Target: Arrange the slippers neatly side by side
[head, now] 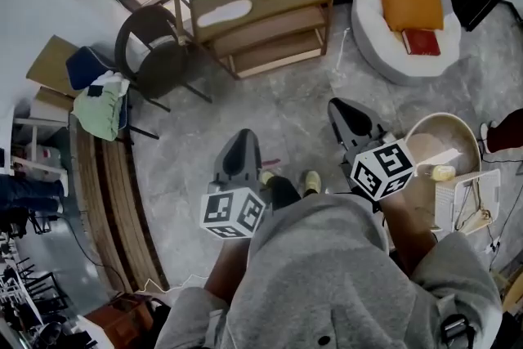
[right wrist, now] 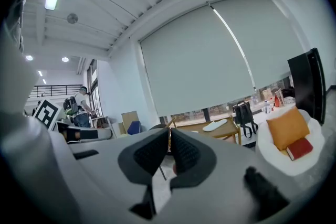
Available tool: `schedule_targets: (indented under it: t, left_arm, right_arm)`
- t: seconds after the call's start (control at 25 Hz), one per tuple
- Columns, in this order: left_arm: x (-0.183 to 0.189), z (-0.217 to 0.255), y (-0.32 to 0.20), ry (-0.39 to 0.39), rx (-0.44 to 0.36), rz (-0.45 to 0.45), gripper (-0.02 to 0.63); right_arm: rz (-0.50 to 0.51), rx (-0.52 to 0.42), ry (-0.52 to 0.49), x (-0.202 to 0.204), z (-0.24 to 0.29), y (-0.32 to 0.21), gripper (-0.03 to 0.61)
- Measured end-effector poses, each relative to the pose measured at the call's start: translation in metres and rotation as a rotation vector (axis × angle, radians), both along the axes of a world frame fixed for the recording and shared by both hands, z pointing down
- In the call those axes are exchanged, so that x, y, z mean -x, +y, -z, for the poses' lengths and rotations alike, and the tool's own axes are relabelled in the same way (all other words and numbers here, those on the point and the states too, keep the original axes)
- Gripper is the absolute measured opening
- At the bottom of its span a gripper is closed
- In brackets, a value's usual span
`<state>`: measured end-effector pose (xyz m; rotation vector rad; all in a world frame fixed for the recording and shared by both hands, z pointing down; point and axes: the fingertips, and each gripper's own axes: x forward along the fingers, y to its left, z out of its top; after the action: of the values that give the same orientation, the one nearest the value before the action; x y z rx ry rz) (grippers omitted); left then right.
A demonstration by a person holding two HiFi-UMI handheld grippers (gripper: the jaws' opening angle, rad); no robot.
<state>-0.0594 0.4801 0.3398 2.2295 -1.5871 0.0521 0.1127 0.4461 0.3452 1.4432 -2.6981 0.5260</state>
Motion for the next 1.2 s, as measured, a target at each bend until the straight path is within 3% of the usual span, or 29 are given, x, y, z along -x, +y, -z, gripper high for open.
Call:
schedule_targets:
  t: [0.6, 1.2]
  left_arm:
    - [-0.01, 0.002, -0.031, -0.013, -0.03, -0.028, 0.028]
    - [0.02, -0.017, -0.156, 0.003, -0.008, -0.02, 0.028]
  right_arm:
    - [0.029, -0.05, 0.019, 0.001, 0.0, -0.027, 0.028]
    - [0.028, -0.01, 0.045, 0.022, -0.021, -0.146, 0.029]
